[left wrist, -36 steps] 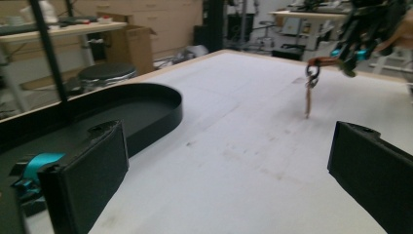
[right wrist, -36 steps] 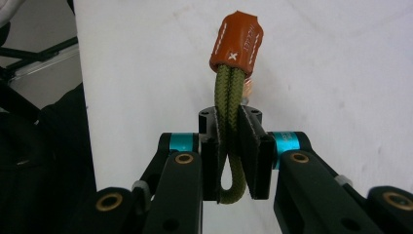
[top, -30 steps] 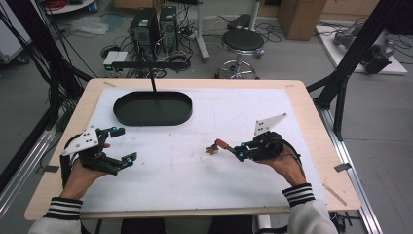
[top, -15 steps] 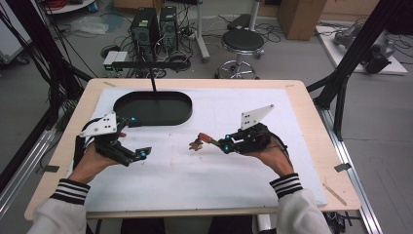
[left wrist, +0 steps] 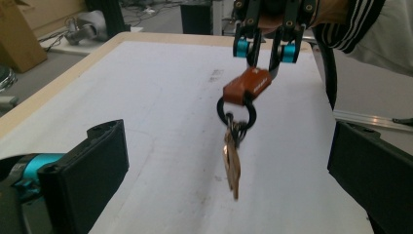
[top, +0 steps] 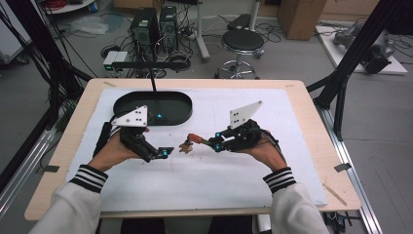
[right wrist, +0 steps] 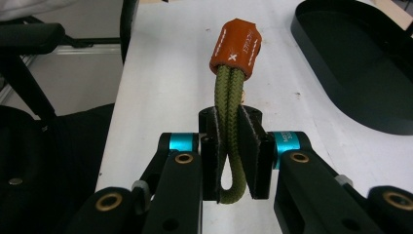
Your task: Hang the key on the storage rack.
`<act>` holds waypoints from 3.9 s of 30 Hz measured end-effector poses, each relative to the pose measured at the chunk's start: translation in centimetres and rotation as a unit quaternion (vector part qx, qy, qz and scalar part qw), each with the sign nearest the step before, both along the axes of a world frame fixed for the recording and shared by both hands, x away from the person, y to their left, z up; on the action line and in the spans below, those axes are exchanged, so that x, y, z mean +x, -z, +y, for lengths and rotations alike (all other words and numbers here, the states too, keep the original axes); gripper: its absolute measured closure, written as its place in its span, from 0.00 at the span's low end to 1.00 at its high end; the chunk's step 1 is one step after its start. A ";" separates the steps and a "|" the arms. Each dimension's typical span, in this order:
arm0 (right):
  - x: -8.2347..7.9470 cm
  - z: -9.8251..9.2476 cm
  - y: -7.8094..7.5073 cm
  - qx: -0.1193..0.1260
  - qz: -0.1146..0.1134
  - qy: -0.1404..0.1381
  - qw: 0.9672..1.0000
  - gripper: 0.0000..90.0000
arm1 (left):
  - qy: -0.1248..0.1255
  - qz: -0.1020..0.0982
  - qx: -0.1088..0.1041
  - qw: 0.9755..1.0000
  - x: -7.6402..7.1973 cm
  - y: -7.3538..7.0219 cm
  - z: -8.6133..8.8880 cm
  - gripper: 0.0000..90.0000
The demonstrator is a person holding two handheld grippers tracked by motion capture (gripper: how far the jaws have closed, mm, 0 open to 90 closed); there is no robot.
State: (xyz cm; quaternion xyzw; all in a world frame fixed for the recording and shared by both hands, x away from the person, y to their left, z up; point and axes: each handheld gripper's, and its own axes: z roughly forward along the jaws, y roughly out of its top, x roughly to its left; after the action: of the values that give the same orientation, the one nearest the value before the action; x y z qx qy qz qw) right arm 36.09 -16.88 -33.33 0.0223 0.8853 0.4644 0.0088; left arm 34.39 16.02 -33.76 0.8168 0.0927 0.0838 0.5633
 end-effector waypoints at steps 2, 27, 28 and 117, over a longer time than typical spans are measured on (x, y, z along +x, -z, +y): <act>-0.1 0.3 0.1 -0.003 -0.001 -0.006 1.000 0.89 | 0.008 0.000 0.007 1.000 0.1 -0.1 -0.8 0.02; -1.0 1.7 0.3 -0.013 -0.017 -0.038 0.999 0.89 | 0.079 0.023 0.066 0.994 0.0 0.5 -4.8 0.36; -1.0 1.7 0.3 -0.013 -0.017 -0.038 0.999 0.89 | 0.080 0.024 0.067 0.994 0.0 0.5 -4.8 0.36; -5.7 -13.4 9.4 0.219 -0.094 0.379 0.894 0.00 | -0.332 -0.046 -0.047 0.941 4.8 -6.2 9.9 0.80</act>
State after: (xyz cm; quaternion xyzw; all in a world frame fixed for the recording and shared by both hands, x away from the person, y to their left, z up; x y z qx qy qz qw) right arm 30.41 -30.23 -42.75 0.3141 0.6803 0.6080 0.2625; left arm 39.20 25.88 -27.55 0.7076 0.3359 0.2993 0.5449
